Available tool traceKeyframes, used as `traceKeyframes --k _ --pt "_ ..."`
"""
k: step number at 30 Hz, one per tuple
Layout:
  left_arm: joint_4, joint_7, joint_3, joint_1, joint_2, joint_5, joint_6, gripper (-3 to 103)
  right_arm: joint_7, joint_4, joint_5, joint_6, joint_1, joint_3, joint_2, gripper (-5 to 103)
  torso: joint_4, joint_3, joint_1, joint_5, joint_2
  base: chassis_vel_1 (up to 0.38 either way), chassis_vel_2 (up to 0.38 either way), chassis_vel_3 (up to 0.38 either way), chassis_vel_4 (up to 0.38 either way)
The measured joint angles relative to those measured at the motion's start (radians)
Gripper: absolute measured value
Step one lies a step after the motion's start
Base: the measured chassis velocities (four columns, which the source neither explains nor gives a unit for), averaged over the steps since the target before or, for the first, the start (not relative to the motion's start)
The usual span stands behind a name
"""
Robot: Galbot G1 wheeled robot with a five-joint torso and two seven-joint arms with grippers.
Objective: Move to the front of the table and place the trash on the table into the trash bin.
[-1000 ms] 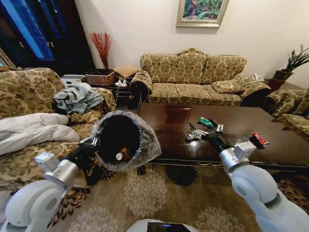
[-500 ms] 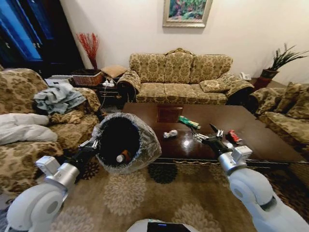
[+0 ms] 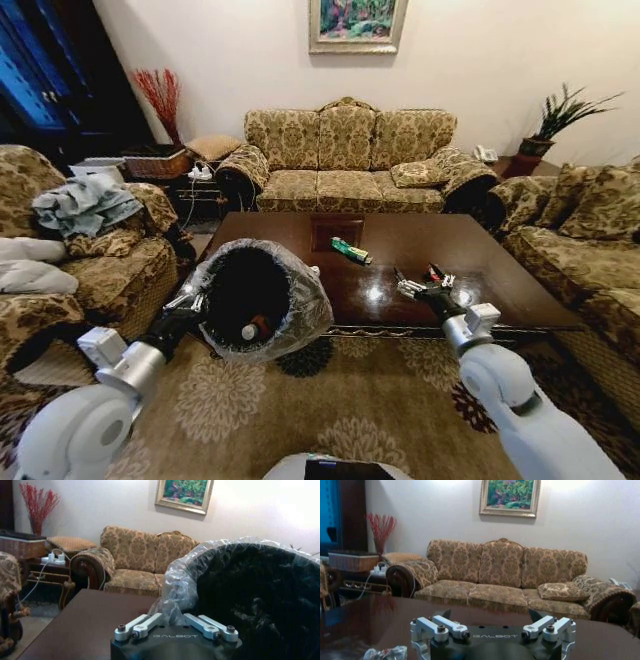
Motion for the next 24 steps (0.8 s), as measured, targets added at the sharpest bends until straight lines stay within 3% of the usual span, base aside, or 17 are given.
traceKeyframes --k 2,5,12,24 --pt "0.0 0.009 0.003 0.005 -0.006 0.018 0.0 2 -0.005 -0.007 -0.001 0.0 0.0 0.004 0.0 100 0.0005 0.0 0.0 -0.0012 0.0 0.012 0.034 -0.014 -0.027" --pt "0.0 0.012 0.001 0.009 -0.008 0.024 0.0 2 -0.012 -0.018 -0.002 0.0 0.001 0.005 0.0 100 0.0009 0.0 0.0 0.0005 0.0 0.037 0.073 -0.007 -0.048" --pt "0.0 0.01 -0.015 0.011 -0.005 0.025 -0.001 2 -0.039 -0.042 -0.004 0.002 0.022 -0.01 0.0 100 -0.0002 0.0 0.0 0.001 0.0 -0.056 0.031 0.052 -0.035" --pt "0.0 -0.006 -0.014 0.026 -0.02 0.027 -0.007 2 -0.05 -0.053 -0.004 0.003 0.033 -0.02 0.001 100 0.0001 0.0 0.0 0.0004 0.0 -0.117 0.124 0.122 -0.12"
